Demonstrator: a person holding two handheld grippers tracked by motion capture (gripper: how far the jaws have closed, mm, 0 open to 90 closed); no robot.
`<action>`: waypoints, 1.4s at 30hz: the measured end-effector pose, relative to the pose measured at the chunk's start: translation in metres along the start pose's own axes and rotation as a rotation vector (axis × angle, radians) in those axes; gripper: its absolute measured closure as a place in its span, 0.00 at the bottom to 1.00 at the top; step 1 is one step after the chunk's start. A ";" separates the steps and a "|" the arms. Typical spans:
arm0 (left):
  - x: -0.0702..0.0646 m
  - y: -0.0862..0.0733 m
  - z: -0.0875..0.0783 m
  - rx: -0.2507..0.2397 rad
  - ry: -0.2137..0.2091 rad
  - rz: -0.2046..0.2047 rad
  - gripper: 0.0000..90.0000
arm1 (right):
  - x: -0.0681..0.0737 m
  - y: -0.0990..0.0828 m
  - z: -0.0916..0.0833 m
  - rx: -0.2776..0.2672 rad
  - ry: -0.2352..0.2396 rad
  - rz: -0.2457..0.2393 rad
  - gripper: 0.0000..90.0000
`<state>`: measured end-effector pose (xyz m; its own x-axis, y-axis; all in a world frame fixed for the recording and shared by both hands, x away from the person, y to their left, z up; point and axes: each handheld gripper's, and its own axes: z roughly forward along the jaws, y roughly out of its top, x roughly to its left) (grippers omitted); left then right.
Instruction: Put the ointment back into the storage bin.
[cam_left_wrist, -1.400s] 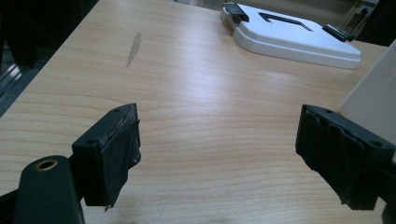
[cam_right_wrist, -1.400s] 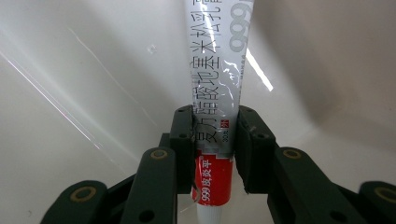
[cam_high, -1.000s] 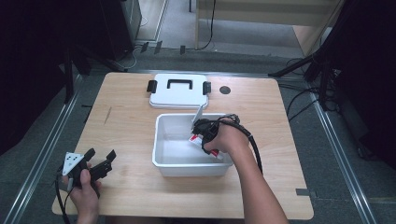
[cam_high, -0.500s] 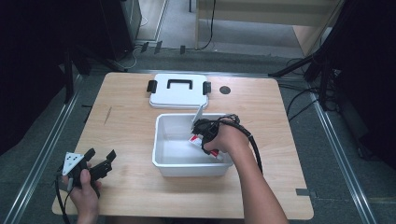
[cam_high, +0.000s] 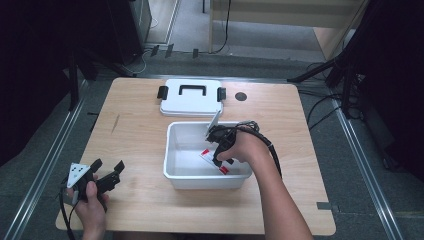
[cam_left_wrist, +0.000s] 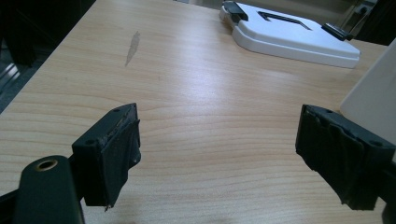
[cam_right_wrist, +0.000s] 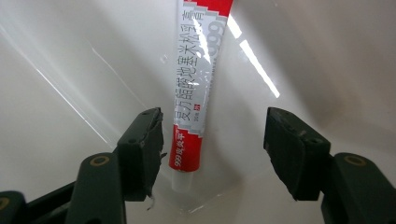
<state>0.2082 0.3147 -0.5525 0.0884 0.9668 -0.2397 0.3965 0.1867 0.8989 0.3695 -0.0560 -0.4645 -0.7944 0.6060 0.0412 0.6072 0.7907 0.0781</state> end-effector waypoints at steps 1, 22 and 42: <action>0.000 0.000 0.000 0.001 0.000 0.002 0.16 | 0.000 0.000 -0.003 -0.003 0.000 0.000 0.42; 0.000 0.000 0.000 0.001 0.000 0.004 0.16 | -0.007 -0.025 -0.092 -0.098 -0.013 0.028 0.39; -0.001 0.000 0.000 -0.001 0.002 0.009 0.16 | -0.038 -0.091 -0.115 -0.140 -0.046 0.120 0.38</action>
<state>0.2084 0.3137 -0.5524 0.0895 0.9688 -0.2312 0.3952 0.1785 0.9011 0.3426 -0.1606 -0.3584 -0.7131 0.7009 0.0132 0.6868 0.6947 0.2137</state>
